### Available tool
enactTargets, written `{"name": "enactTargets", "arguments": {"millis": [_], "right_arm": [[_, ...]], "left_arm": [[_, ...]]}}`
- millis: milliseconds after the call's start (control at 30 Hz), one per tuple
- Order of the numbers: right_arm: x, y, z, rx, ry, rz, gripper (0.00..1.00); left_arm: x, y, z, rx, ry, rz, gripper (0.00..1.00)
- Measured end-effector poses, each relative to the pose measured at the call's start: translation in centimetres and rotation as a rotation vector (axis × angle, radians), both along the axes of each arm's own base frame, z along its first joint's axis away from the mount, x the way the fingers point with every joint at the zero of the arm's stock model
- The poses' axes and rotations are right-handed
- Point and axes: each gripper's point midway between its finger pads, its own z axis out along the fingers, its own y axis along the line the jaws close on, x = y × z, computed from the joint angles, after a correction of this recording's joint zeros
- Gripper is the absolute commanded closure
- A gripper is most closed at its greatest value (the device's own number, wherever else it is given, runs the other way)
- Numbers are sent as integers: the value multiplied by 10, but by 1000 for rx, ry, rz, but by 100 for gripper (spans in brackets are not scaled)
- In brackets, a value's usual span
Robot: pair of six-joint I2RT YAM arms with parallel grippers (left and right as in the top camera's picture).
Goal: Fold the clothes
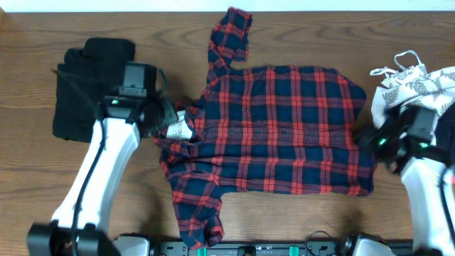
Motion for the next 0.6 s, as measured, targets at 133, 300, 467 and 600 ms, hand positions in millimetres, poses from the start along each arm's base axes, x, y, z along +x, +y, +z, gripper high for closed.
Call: {"name": "enactTargets", "arguments": {"millis": [133,300,467,600], "right_arm": [[38,-4,95,-116,-287,50,57],[61,3,107,-146,-359,102,56],[94,10,54,-113,-279,159,53],[116,20,7,-76,-231,206,49]], "left_arm": [[47,3,45,22,-266,7,68],[95,1,66,44,-464,-7,71],[134,-11,31,25,-489,-50,72],[150,-31,-18,-52,-437,-119,72]]}}
